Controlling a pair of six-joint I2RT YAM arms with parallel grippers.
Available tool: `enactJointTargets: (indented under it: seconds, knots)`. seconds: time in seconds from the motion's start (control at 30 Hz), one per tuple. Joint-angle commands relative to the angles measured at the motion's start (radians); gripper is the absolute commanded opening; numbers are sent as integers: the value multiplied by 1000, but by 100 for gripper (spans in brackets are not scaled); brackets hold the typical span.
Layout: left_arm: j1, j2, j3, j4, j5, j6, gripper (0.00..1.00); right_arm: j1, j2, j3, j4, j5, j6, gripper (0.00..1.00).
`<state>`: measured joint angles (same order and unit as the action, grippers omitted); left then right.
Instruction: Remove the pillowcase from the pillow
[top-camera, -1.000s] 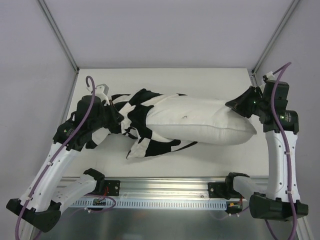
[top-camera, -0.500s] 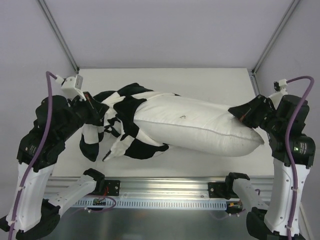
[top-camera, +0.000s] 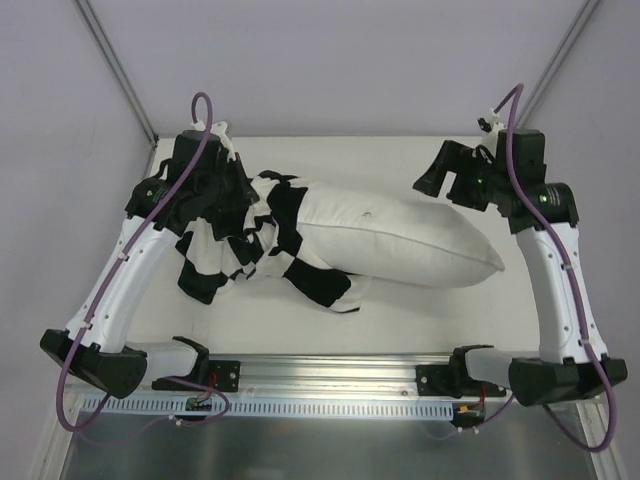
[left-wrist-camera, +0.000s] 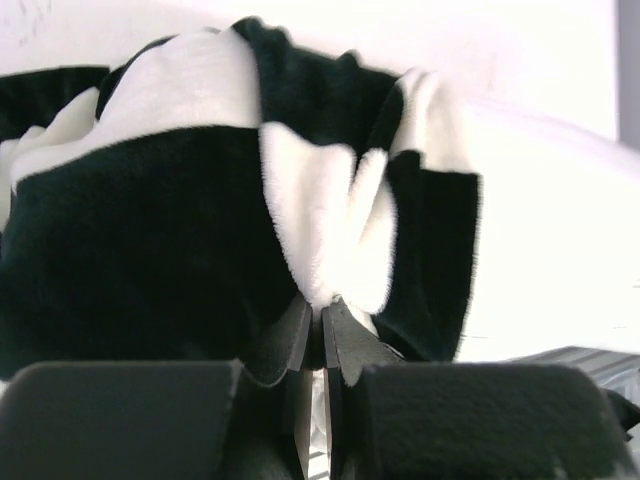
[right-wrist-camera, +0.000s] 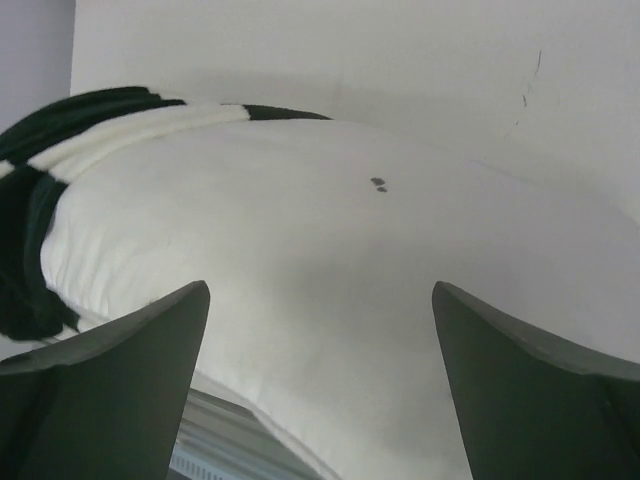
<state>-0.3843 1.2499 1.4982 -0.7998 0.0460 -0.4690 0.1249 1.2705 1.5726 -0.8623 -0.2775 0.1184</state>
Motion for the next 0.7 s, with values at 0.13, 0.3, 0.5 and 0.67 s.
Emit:
enactJointTargets:
  seconds: [0.13,0.3,0.5,0.67]
  knots:
    - [12,-10,138,79,-9,-13,0,142,-298,-170,115,12,-232,99]
    - [12,-13,146,77,-1,-20,0,345,-339,-240,77,107,-373,96]
    - [13,-12,168,74,2,-23,0,569,-243,-281,3,334,-425,96]
    - [13,-20,163,70,3,-16,0,598,-143,-338,9,679,-320,62]
